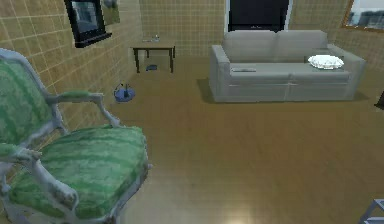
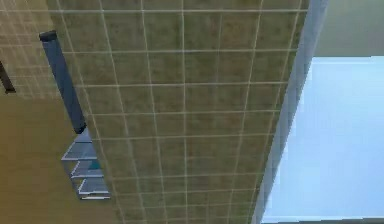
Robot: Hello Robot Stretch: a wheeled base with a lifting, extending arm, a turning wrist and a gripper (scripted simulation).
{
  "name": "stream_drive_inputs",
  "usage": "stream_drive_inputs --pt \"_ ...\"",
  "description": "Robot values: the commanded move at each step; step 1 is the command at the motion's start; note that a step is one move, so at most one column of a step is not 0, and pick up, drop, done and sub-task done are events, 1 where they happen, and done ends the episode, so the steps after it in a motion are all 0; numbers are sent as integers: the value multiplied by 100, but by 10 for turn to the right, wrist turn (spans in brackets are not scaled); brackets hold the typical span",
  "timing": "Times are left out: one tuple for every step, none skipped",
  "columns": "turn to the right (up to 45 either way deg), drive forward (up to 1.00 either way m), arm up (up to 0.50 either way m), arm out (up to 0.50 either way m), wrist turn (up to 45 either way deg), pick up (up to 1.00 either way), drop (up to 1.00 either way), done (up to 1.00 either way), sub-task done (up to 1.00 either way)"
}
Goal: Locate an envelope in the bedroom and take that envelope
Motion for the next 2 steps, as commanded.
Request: stream_drive_inputs --pt "0 70 0 0 0 0 0 0 0" --pt "450 0 0 0 0 0 0 0 0"
